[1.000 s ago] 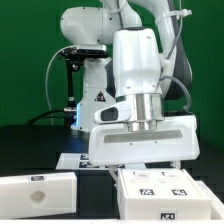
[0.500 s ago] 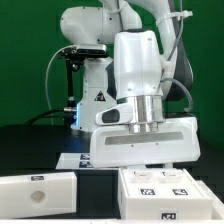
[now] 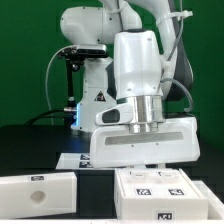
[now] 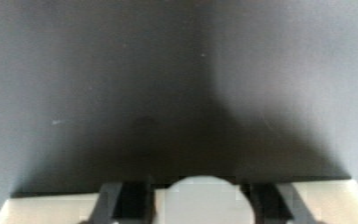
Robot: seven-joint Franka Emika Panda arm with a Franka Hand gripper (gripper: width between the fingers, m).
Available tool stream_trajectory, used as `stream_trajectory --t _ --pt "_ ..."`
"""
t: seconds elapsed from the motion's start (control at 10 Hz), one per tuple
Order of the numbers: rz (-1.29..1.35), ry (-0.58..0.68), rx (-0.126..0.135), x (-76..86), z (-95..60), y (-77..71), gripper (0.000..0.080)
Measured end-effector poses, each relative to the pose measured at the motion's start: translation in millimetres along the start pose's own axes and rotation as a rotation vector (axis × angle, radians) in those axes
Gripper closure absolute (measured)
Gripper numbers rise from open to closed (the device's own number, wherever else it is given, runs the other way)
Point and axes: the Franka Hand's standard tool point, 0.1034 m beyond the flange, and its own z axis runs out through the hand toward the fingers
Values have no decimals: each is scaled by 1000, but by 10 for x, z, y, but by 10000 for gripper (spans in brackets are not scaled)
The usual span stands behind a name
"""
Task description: Assemble cabinet
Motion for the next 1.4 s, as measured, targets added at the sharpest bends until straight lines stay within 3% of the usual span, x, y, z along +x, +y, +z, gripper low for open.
stream_trajectory --t 0.2,0.3,0.4,0.7,0.9,1.0,1.1,1.4 --pt "-4 -114 4 11 -352 -167 581" --pt "54 -135 5 54 -473 -331 581" --pt "130 -142 2 34 -458 -420 580" --pt "95 -154 -2 18 -451 -361 580" --pt "79 -287 -7 41 -820 -307 580" --pt "96 -328 -8 204 -1019 -258 579" --pt "106 -318 -5 287 -1043 -255 579" --pt "85 -384 -5 170 -1049 -234 579"
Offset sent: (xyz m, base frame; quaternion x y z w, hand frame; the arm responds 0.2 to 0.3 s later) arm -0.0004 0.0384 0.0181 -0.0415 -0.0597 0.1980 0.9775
